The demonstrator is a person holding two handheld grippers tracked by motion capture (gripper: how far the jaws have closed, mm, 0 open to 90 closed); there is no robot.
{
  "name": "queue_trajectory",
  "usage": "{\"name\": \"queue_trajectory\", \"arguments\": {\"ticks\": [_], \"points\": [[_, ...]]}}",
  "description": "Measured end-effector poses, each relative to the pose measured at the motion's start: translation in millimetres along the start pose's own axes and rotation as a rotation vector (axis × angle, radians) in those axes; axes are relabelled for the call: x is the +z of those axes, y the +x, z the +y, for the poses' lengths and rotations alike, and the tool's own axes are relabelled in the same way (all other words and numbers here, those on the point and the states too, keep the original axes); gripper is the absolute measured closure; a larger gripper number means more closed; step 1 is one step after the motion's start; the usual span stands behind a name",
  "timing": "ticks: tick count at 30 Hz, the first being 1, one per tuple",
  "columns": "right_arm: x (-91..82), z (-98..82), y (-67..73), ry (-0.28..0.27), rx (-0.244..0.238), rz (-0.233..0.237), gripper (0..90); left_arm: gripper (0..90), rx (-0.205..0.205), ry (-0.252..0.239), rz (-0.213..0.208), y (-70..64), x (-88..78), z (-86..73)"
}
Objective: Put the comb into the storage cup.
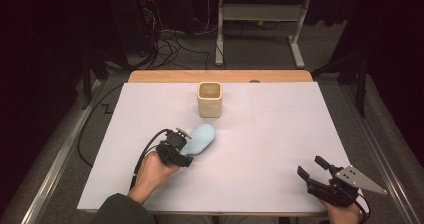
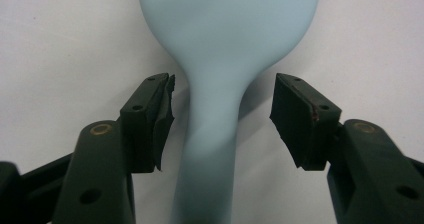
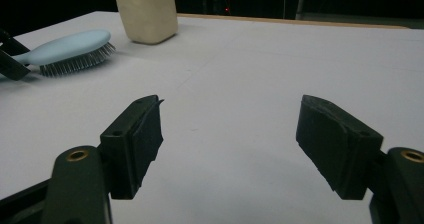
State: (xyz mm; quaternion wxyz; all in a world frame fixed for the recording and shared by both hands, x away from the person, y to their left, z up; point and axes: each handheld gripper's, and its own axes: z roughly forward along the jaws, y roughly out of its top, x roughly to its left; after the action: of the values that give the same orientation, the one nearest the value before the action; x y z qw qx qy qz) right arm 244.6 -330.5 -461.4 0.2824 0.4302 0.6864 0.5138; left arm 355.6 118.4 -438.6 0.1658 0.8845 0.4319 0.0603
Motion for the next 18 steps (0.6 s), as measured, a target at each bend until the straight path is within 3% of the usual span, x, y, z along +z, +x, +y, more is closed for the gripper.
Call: {"name": "queue_trajectory", "arguments": {"ticks": [11,18], "points": [[-0.9,0.0,0.0,-0.001,-0.003,0.005,26.9,49.9,0.027,0.038,0.018,-4.7,4.6,7.5],[-0.7,0.1,0.4,0.0,-0.005,0.001,26.9,51.6,0.022,0.041,-0.001,-2.7,4.9,7.8]]}}
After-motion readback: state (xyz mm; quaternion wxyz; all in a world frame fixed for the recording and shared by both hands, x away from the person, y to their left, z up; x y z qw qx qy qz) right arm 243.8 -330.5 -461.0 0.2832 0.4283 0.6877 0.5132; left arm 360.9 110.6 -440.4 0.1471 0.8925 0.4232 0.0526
